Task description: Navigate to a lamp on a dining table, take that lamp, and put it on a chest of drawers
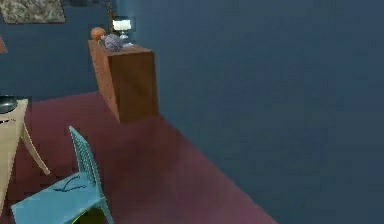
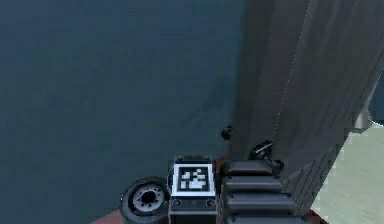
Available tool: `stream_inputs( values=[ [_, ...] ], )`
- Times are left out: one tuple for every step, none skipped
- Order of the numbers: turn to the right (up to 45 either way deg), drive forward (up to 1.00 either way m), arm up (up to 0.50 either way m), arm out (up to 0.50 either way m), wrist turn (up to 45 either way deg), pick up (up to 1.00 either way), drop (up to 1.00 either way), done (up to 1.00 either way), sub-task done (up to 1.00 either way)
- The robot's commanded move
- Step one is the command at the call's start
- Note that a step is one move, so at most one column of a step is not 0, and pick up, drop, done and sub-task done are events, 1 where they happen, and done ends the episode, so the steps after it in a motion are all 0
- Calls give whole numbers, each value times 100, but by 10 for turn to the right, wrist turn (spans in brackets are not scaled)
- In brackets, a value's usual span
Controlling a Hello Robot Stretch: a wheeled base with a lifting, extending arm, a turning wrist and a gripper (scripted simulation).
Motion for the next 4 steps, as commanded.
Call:
stream_inputs(
  values=[
    [-90, 0, 0, 0, 0, 0, 0, 0, 0],
    [0, 100, 0, 0, 0, 0, 0, 0, 0],
    [-210, 0, 0, 0, 0, 0, 0, 0, 0],
    [0, 50, 0, 0, 0, 0, 0, 0, 0]
  ],
)
